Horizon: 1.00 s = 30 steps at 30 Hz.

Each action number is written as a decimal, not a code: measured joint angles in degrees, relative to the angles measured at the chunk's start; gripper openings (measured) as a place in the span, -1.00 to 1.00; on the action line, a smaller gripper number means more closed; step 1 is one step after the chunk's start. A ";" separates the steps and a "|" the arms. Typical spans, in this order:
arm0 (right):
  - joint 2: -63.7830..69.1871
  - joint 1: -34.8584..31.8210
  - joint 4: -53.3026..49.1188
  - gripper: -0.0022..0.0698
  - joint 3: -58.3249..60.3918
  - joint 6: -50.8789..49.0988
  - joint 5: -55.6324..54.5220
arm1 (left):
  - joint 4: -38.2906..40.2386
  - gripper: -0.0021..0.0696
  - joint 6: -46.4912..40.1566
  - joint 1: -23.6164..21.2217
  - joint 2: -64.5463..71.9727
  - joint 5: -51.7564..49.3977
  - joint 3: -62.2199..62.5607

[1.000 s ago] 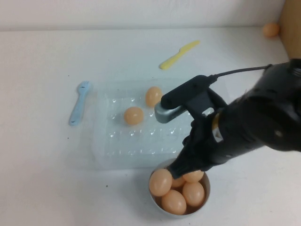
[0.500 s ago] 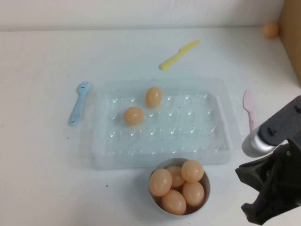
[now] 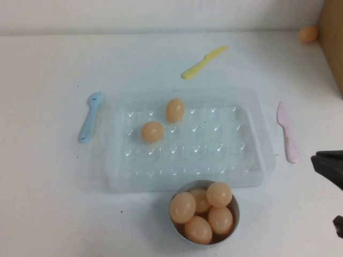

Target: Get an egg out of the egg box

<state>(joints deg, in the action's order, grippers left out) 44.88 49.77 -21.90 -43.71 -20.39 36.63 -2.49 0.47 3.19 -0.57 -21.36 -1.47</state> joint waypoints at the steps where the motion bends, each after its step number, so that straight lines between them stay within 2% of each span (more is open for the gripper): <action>1: -1.12 -1.34 -0.14 -0.99 0.97 0.00 -1.00 | 0.00 -0.95 0.00 0.00 0.00 0.00 0.00; 5: -5.93 -8.65 -0.40 -0.99 6.84 0.00 -7.82 | 0.00 -0.95 0.00 0.00 0.00 0.00 0.00; 11: -17.55 -22.85 -0.74 -0.99 22.04 0.00 -22.88 | 0.00 -0.95 0.00 0.00 0.00 0.00 0.00; 17: -33.30 -36.98 1.29 -0.99 37.76 -0.21 -31.47 | 0.00 -0.95 0.00 0.00 0.00 0.00 0.00; 22: -42.88 -47.09 1.70 -0.99 44.91 -0.21 -35.83 | 0.00 -0.95 0.00 0.00 0.00 0.00 0.00; 25: -45.15 -50.28 1.80 -0.99 45.14 -0.33 -36.95 | 0.00 -0.95 0.00 0.00 0.00 0.00 0.00; 30: -45.28 -51.29 1.80 -0.99 45.14 -0.42 -38.33 | 0.00 -0.95 0.00 0.00 0.00 0.00 0.00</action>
<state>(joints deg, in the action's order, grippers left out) -0.40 -1.52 -20.10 1.43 -20.81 -1.70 -2.49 0.47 3.19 -0.57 -21.36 -1.47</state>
